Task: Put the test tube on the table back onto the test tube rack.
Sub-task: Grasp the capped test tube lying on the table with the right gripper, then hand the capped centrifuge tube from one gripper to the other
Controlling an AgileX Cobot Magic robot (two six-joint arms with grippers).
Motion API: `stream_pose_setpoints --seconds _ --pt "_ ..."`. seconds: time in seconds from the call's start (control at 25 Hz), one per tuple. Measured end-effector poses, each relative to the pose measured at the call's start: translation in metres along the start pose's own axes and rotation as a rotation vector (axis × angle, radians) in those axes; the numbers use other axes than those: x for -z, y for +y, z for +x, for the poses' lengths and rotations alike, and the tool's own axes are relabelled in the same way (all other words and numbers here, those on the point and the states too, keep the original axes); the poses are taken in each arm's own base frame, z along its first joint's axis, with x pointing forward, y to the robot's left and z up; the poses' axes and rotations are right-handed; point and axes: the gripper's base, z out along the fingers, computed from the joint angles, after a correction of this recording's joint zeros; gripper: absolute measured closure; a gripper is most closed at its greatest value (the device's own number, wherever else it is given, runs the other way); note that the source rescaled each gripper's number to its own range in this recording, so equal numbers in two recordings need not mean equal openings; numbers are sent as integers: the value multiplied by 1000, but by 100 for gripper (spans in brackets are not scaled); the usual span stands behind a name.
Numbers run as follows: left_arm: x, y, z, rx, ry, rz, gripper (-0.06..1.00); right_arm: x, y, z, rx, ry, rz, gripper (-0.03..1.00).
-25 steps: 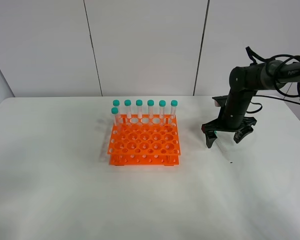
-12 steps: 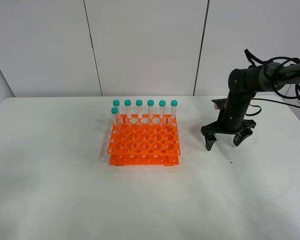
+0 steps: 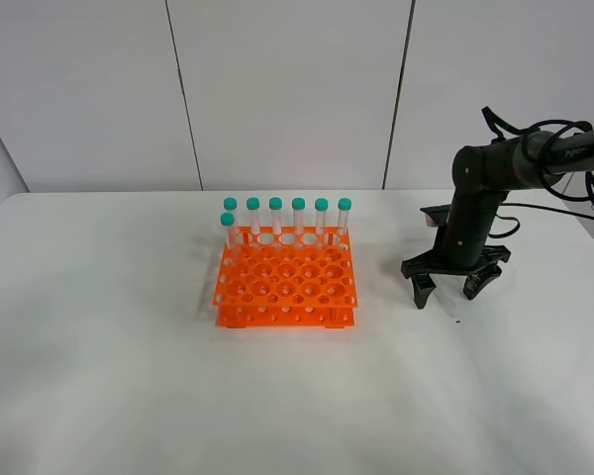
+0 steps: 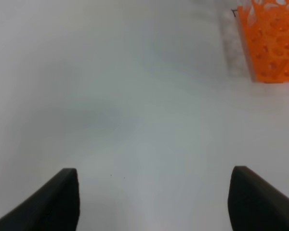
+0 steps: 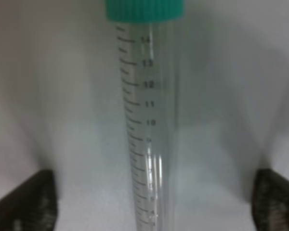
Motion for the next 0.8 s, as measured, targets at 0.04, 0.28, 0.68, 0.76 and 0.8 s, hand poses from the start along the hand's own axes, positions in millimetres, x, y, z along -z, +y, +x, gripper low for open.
stream_pose_setpoints --seconds 0.04,0.28,0.68,0.76,0.8 --pt "0 0 0 0 0 0 -5 0 0 0 0 -3 0 28" --pt "0 0 0 0 0 0 -5 0 0 -1 0 -13 -1 90" --pt "0 0 0 0 0 0 -5 50 1 2 30 -135 16 95" --pt "0 0 0 0 0 0 -5 82 0 8 37 -197 33 95" --pt "0 0 0 0 0 0 -5 99 1 14 38 -229 37 95"
